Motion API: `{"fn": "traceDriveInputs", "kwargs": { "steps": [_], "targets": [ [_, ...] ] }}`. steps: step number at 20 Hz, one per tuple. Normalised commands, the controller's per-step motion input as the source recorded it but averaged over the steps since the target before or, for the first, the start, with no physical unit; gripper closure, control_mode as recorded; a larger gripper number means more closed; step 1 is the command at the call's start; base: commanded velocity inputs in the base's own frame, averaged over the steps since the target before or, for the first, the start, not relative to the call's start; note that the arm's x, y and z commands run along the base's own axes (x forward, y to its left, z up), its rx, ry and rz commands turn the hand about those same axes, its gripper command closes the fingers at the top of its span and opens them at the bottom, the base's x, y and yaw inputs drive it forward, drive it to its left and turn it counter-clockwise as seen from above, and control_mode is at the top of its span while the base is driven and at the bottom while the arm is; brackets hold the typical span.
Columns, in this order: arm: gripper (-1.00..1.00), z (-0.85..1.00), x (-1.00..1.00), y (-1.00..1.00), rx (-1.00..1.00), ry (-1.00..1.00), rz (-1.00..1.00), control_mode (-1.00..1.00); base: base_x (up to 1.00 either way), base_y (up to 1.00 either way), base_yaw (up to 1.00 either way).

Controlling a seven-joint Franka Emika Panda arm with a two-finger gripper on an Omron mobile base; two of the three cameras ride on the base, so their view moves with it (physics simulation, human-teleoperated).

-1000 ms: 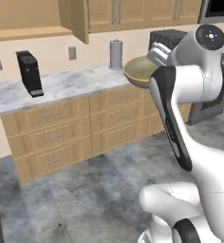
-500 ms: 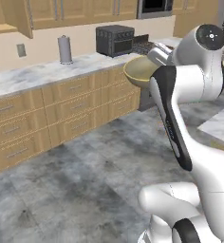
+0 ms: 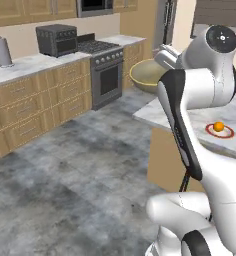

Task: Take the smaller bowl and place it next to the appetizer plate on the dining counter , and place the larger bowl next to the plate with cooked food.

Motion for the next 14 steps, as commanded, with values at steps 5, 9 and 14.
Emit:
{"fn": "traceDriveInputs", "kwargs": {
  "steps": [5, 9, 14],
  "targets": [
    [1.0, 0.0, 0.0, 0.0, 0.0, 0.0, 0.0, 1.0, -0.39, -0.45, -0.42],
    [1.0, 0.0, 0.0, 0.0, 0.0, 0.0, 0.0, 1.0, 0.0, -0.06, -0.44],
    [1.0, 0.0, 0.0, 0.0, 0.0, 0.0, 0.0, 1.0, 0.0, 0.0, -0.45]
  ]
}}
